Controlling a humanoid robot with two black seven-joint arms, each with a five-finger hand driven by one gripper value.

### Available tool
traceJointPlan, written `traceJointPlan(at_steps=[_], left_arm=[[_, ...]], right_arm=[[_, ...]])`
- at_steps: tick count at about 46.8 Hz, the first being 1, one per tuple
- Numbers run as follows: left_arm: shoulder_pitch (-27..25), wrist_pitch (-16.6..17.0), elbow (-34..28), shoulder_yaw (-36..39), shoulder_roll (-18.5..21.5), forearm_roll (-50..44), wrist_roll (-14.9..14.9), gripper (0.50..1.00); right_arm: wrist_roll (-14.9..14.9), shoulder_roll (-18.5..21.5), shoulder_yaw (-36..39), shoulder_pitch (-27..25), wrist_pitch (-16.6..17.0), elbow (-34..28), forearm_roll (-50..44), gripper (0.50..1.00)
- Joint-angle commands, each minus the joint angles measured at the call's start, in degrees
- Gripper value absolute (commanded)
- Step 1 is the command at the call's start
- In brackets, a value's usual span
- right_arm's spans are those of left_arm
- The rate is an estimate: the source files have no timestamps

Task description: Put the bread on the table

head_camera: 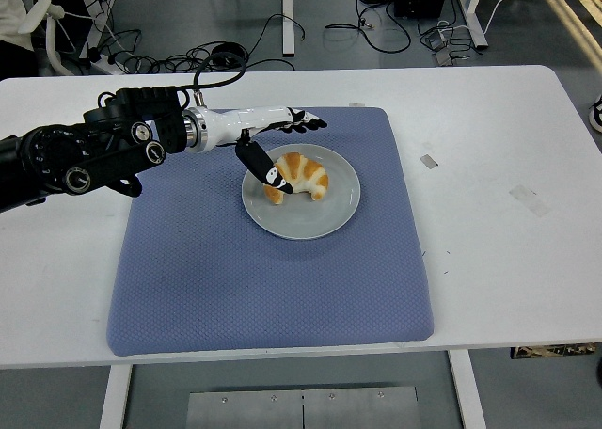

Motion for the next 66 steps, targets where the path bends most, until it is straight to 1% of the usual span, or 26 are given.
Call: traceJointPlan(at_steps=[1, 11, 28, 31, 39, 48, 60, 65, 66], left_arm=[[-0.15, -0.04, 0.08, 0.49, 0.09, 0.04, -0.01, 0.98], [0.37, -0.04, 1.22, 0.58, -0.35, 0.04, -0.01, 0.98], [0.9, -0.13, 1.4, 0.67, -0.7, 0.22, -0.01, 0.978], [1.08, -0.13, 1.4, 0.67, -1.31, 0.3, -0.01, 0.978], [0.99, 0.05, 1.58, 2.95, -1.67, 0.3, -0.01, 0.978], [1.08, 0.05, 2.72, 3.04, -2.19, 0.22, -0.01, 0.977], [1.78, 0.57, 2.98, 3.04, -2.37, 0.22, -0.1, 0.957], [2.04, 1.45, 2.98, 3.04, -2.55, 0.22, -0.19, 0.928], [2.13, 1.63, 2.98, 3.04, -2.72, 0.22, -0.19, 0.906]], right_arm=[[0.0, 0.0, 0.0, 0.0, -0.01, 0.0, -0.01, 1.0], [0.0, 0.0, 0.0, 0.0, -0.01, 0.0, -0.01, 1.0], [0.0, 0.0, 0.0, 0.0, -0.01, 0.0, -0.01, 1.0], [0.0, 0.0, 0.0, 0.0, -0.01, 0.0, -0.01, 1.0], [0.0, 0.0, 0.0, 0.0, -0.01, 0.0, -0.01, 1.0], [0.0, 0.0, 0.0, 0.0, -0.01, 0.0, -0.01, 1.0], [0.0, 0.0, 0.0, 0.0, -0.01, 0.0, -0.01, 1.0], [0.0, 0.0, 0.0, 0.0, -0.01, 0.0, -0.01, 1.0], [0.0, 0.0, 0.0, 0.0, -0.01, 0.0, -0.01, 1.0]])
